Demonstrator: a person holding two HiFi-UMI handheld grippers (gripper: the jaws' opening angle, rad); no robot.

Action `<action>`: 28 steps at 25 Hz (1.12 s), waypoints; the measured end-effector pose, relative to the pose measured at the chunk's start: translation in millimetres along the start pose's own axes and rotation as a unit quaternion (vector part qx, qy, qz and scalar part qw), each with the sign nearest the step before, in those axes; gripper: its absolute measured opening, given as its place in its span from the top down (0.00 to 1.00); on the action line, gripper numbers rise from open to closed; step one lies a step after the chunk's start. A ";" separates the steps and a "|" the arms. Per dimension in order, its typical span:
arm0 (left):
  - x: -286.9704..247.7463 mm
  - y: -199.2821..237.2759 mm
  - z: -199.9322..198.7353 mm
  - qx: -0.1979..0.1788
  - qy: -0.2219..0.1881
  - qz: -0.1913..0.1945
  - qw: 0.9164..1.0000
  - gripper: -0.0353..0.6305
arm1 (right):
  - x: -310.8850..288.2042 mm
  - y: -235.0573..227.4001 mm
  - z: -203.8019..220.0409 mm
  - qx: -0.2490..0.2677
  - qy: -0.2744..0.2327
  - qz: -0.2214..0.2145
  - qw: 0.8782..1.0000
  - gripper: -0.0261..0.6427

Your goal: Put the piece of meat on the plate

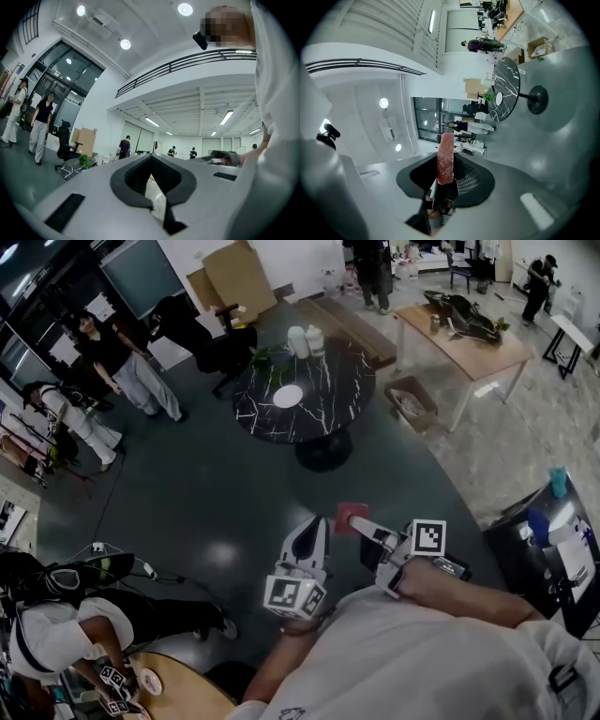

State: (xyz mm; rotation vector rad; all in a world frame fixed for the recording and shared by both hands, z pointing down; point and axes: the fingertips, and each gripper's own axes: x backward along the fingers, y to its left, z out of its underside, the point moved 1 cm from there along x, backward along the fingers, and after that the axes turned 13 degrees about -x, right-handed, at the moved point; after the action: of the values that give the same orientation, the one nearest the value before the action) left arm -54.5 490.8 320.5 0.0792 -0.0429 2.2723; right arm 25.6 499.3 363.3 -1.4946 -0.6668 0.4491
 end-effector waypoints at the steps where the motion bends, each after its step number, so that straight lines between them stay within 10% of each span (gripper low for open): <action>1: -0.2 2.7 0.5 0.000 0.000 -0.002 1.000 0.94 | -3.4 -0.6 -0.9 0.000 0.002 0.000 1.000 0.83; 28: -127.2 66.1 13.8 0.000 -0.003 -0.042 0.999 0.94 | -75.9 -6.6 -131.9 -0.006 0.049 -0.003 0.999 0.83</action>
State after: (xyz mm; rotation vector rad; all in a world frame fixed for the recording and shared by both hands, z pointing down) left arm -22.3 350.5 324.9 0.0863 -0.0433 2.1872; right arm 54.1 349.7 366.4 -1.5164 -0.5976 0.3653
